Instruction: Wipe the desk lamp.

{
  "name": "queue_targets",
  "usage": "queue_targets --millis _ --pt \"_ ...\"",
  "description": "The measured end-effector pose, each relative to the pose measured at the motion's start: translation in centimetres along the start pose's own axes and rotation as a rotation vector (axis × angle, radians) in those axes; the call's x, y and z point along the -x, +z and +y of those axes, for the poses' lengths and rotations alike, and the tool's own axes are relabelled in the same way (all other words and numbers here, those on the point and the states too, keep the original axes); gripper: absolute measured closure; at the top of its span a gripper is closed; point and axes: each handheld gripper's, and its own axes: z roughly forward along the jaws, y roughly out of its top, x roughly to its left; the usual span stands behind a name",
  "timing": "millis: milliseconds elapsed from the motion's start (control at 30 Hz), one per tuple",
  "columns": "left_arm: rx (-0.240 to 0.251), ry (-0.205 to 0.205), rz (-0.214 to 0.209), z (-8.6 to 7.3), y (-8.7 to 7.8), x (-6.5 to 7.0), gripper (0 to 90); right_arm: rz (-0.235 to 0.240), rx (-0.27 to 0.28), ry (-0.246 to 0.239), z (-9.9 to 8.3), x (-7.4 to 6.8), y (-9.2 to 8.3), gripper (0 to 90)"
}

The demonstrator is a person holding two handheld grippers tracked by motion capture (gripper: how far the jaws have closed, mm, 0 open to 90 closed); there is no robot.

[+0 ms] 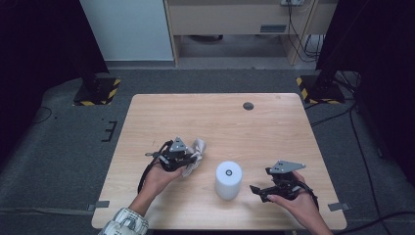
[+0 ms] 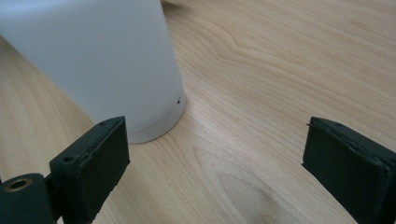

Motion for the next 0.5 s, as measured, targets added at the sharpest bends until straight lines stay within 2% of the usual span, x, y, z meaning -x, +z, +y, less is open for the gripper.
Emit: queue_targets --millis 233,367,433,500 --pt "-0.023 -0.033 0.073 -0.3 0.7 -1.1 80.1 -0.024 -0.006 0.024 -0.3 0.5 0.1 7.5" --pt "-0.041 -0.032 0.089 -0.9 1.5 -1.3 77.5 -0.035 -0.013 0.039 -0.4 0.9 0.2 7.5" --pt "-0.047 -0.027 0.103 -1.2 1.8 -1.2 71.4 -0.039 -0.009 0.038 -0.4 1.0 0.2 7.5" --pt "-0.028 -0.045 0.126 -1.2 1.8 -1.2 58.2 -0.040 -0.007 0.039 -0.4 1.1 0.1 7.5"
